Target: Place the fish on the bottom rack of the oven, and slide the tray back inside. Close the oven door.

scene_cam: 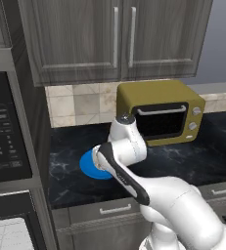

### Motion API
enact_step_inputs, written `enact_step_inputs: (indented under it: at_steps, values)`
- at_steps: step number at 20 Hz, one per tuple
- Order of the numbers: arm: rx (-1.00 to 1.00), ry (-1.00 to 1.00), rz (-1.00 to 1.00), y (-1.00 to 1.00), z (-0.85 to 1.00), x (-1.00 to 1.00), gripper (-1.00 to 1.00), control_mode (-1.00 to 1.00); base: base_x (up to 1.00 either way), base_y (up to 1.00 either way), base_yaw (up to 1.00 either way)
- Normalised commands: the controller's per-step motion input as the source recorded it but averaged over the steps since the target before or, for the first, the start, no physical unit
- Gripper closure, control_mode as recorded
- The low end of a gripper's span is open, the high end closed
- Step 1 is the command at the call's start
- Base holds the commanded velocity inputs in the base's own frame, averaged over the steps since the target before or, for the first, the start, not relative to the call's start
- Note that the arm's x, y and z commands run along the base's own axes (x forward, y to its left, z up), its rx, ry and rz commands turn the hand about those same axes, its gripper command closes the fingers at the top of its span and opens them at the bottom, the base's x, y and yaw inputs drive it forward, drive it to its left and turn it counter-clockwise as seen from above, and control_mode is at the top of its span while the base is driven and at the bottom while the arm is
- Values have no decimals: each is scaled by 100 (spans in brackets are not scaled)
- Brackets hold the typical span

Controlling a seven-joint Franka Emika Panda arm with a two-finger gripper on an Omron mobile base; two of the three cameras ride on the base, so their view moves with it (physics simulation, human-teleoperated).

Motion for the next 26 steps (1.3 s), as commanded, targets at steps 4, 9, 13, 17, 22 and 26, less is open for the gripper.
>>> enact_step_inputs:
  at_steps: [4,9,13,17,22,26]
  values:
    - [0,0,0,48,-57,49,-100,-100,0,0,0]
    - [1,0,0,6,-14,58,-100,-100,0,0,0]
    - [3,0,0,0,-5,60,-100,-100,0,0,0]
    - [0,0,0,7,-37,49,-100,-100,0,0,0]
    - [0,0,0,29,-69,12,-100,-100,0,0,0]
    - [0,0,0,28,-46,4,100,-100,0,0,0]
